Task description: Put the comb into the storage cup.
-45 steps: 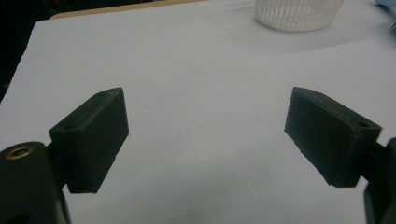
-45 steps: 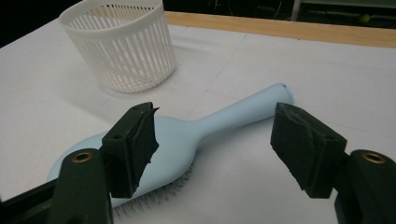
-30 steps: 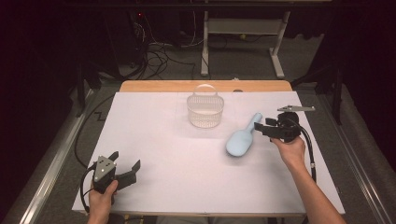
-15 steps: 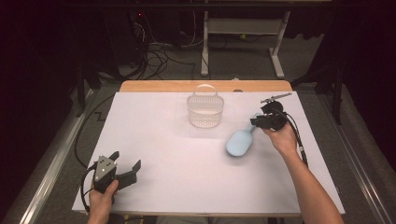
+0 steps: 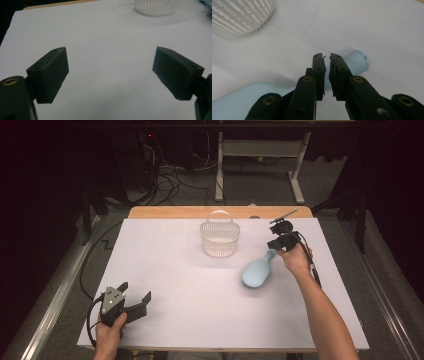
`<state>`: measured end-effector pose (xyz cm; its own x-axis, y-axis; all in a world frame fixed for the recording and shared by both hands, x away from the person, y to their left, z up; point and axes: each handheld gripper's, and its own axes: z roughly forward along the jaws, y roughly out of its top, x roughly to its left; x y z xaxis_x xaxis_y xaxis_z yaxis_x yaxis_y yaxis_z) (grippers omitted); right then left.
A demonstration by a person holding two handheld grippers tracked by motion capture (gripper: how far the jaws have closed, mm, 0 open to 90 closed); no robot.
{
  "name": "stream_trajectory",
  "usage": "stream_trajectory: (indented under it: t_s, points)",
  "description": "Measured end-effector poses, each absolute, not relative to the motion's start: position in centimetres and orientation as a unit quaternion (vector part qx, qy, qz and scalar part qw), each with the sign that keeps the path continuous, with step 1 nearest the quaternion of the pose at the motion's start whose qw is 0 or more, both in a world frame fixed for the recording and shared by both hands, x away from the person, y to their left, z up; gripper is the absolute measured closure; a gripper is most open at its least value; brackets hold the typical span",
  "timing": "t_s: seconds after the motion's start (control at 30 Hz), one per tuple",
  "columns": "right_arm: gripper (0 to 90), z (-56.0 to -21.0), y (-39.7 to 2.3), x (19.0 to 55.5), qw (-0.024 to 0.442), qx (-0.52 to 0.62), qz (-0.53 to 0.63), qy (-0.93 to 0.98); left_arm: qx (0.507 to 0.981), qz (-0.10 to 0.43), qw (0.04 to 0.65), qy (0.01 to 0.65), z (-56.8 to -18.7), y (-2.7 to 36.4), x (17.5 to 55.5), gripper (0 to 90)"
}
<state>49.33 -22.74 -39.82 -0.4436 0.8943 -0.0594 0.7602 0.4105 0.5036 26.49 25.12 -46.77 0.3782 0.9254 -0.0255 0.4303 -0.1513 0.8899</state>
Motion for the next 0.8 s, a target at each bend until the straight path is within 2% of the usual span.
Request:
stream_trajectory:
  t_s: [0.8]
  points:
    - [88.1,-41.5,-21.0,50.8,0.168,0.495,0.15,0.839,0.706,0.279,0.44,0.48,-46.8,25.1,26.5,14.3]
